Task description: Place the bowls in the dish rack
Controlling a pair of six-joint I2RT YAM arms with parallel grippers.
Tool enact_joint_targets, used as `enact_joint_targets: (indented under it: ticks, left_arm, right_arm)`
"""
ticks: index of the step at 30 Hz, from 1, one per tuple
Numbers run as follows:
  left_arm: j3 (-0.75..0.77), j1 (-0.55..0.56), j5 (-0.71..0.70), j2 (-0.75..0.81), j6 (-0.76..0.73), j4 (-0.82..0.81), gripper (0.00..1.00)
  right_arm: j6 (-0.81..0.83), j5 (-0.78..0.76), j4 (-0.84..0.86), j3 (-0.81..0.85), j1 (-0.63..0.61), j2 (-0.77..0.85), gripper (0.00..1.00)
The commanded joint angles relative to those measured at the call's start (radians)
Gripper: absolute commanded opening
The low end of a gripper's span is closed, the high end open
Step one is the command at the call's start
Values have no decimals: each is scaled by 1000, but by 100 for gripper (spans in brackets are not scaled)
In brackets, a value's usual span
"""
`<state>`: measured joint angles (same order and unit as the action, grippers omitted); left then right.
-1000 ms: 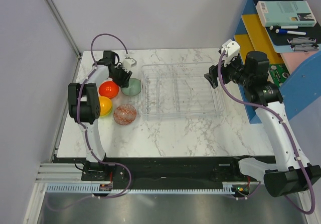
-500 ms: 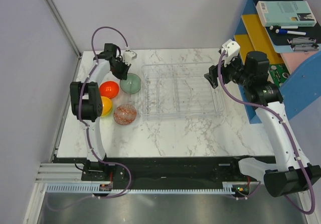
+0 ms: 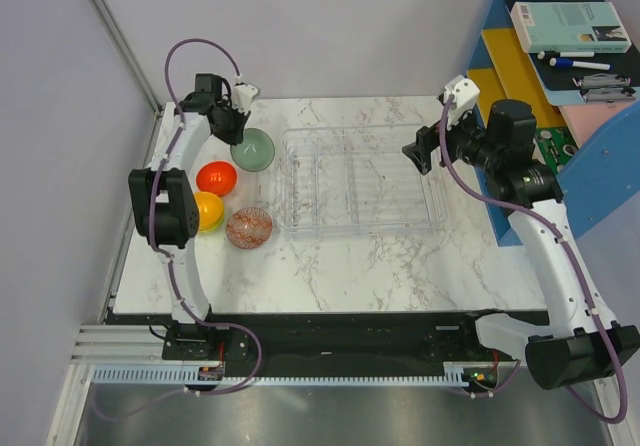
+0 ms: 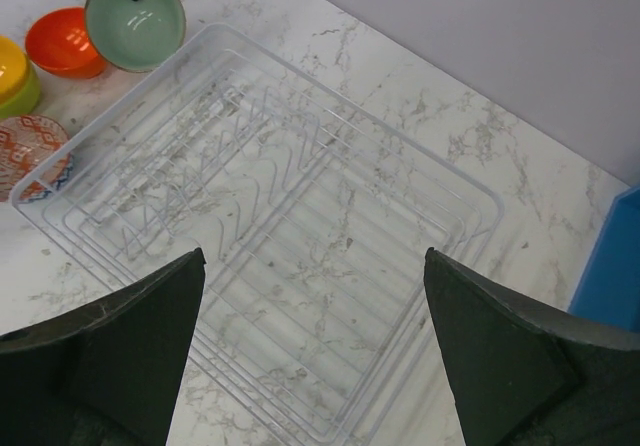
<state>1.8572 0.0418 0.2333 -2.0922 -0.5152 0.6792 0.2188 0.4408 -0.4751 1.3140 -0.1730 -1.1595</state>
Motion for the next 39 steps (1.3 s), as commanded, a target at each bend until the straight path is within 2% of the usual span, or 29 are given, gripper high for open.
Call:
enact_joint_targets:
  ticks: [1, 4, 6, 8, 9, 11, 13, 15, 17, 21, 25, 31, 39]
  left_arm:
    - [-7, 7, 193, 213, 84, -56, 2]
    - [-56, 7, 273, 280, 119, -82, 2]
    - [-131, 7, 349, 360, 162, -131, 2]
    - [-202, 16, 415, 430, 184, -182, 2]
    - [-220, 26, 472, 448, 194, -191, 2]
    - [-259, 62, 526, 474, 196, -198, 2]
    - [-286, 93, 590, 498, 204, -199, 2]
    - [-294, 134, 659, 501, 221, -202, 2]
    - [-290, 167, 730, 494, 234, -202, 2]
    - [-260, 231, 749, 456, 247, -204, 2]
    - [-227, 299, 729, 419, 251, -207, 2]
    - [-274, 314, 713, 429, 309, -311, 2]
    - [-283, 323, 673, 463, 305, -323, 2]
  right_arm:
    - [-127, 143, 85, 48, -3, -34, 98]
    - [-219, 249, 171, 24, -3, -60, 98]
    - [-344, 317, 258, -4, -3, -84, 98]
    - [-441, 450, 338, -39, -3, -123, 98]
    - [-557, 499, 440, -51, -3, -138, 98]
    - [-669, 605, 557, -76, -5, -193, 98]
    - [-857, 651, 741, -93, -5, -233, 98]
    - [-979, 696, 934, -128, -9, -290, 98]
    - [-1075, 705, 1021, -156, -14, -330, 98]
    - [-1055, 694, 1027, -177, -43, -361, 98]
    - [-912, 668, 862, -170, -71, -365, 98]
    - [-817, 653, 741, -168, -118, -391, 98]
    - [-716, 642, 641, -162, -138, -414, 98]
